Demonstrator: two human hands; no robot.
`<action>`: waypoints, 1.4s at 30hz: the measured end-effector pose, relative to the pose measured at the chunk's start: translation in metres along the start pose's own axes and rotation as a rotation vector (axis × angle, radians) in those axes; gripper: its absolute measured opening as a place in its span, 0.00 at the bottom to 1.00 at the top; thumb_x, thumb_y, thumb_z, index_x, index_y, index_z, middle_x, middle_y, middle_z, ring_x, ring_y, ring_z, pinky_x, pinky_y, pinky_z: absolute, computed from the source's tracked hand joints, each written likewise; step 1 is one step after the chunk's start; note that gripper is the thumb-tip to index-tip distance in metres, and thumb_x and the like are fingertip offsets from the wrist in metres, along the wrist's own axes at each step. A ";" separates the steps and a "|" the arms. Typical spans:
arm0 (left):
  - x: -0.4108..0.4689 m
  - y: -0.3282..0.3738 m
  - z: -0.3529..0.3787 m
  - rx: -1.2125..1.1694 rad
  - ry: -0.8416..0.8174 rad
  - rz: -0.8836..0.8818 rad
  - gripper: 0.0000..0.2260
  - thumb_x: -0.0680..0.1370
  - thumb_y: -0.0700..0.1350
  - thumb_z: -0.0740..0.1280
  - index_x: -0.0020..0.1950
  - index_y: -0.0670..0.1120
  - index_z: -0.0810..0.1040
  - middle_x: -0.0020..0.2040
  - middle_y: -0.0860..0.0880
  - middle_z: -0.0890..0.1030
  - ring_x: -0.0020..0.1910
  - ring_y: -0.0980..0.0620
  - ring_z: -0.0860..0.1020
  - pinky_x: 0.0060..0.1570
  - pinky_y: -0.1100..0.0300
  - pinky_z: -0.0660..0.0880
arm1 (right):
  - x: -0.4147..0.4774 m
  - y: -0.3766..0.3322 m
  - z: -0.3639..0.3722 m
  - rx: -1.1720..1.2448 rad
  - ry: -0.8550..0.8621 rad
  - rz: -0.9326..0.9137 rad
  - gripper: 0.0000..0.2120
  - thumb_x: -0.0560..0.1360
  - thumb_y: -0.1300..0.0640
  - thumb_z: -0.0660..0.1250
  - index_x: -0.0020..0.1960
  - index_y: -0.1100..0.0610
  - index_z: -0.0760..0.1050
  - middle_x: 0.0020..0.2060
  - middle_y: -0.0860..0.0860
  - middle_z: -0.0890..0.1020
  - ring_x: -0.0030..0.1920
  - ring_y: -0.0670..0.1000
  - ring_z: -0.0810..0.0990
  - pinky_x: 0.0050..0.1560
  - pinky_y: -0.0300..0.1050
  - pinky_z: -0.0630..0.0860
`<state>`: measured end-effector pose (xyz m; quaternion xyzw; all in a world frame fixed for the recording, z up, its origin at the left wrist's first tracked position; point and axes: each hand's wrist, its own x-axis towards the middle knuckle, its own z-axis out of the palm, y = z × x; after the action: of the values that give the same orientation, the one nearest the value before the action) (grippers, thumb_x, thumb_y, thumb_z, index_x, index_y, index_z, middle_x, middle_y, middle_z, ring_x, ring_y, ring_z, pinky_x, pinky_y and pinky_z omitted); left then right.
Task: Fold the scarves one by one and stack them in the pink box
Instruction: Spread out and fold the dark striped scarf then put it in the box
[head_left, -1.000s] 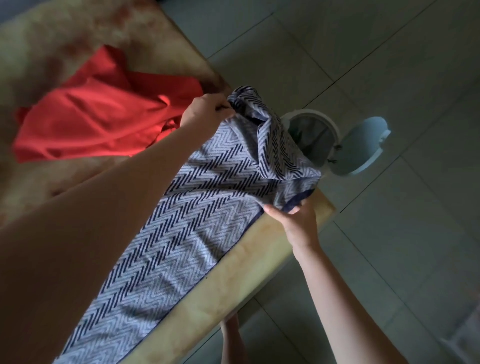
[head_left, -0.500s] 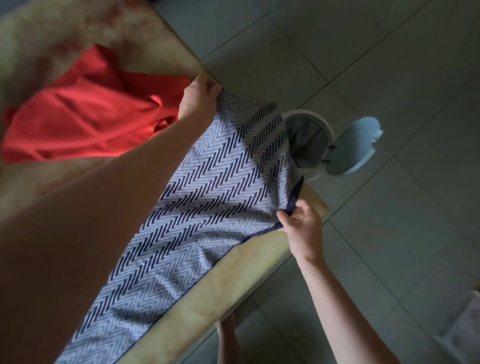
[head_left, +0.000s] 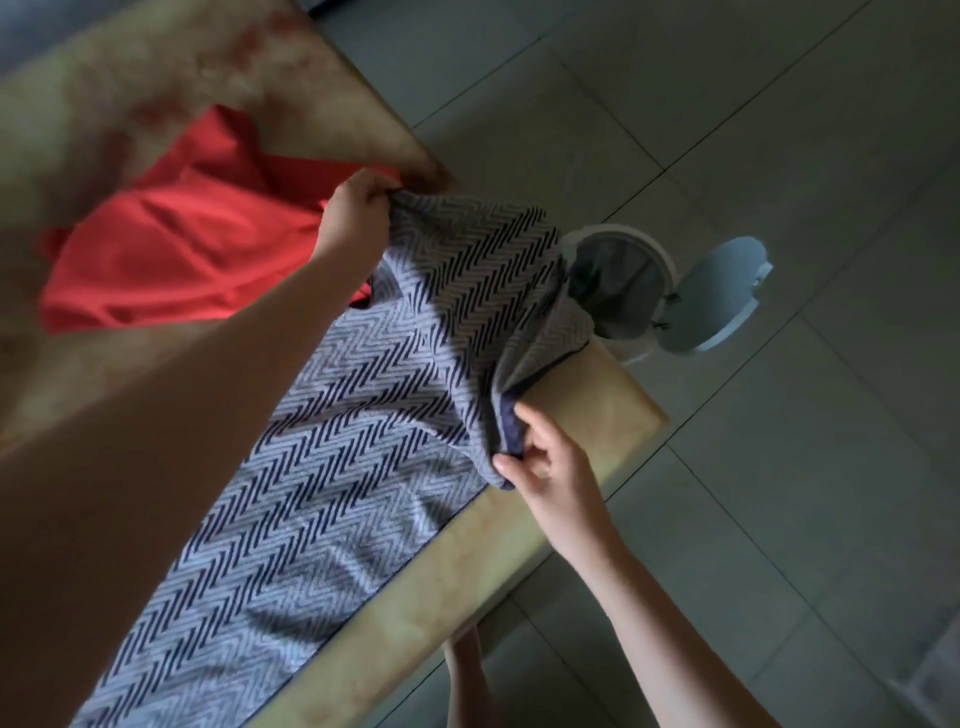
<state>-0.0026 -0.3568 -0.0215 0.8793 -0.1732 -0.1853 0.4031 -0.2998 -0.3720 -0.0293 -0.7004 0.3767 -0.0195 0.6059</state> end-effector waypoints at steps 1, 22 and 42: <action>-0.006 -0.005 -0.007 0.035 -0.005 -0.004 0.15 0.75 0.34 0.57 0.58 0.38 0.78 0.58 0.39 0.79 0.59 0.43 0.75 0.53 0.60 0.68 | -0.004 -0.001 0.007 -0.150 -0.036 -0.018 0.23 0.72 0.62 0.71 0.66 0.53 0.73 0.39 0.45 0.79 0.39 0.48 0.80 0.43 0.45 0.77; -0.064 -0.032 -0.029 0.299 -0.206 0.110 0.12 0.73 0.48 0.64 0.53 0.50 0.82 0.51 0.48 0.83 0.52 0.48 0.79 0.53 0.55 0.75 | 0.105 0.003 -0.020 -0.283 0.599 0.160 0.22 0.73 0.48 0.70 0.61 0.61 0.76 0.51 0.58 0.82 0.54 0.59 0.79 0.57 0.47 0.68; -0.037 -0.007 0.035 0.306 -0.167 0.169 0.10 0.74 0.48 0.68 0.54 0.54 0.83 0.51 0.50 0.83 0.57 0.48 0.76 0.59 0.55 0.69 | 0.110 -0.019 -0.021 0.205 0.505 -0.076 0.09 0.73 0.65 0.69 0.38 0.55 0.72 0.34 0.49 0.77 0.35 0.43 0.76 0.42 0.36 0.73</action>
<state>-0.0496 -0.3584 -0.0408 0.8942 -0.3056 -0.1946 0.2629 -0.2219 -0.4510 -0.0549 -0.6220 0.4852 -0.2543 0.5595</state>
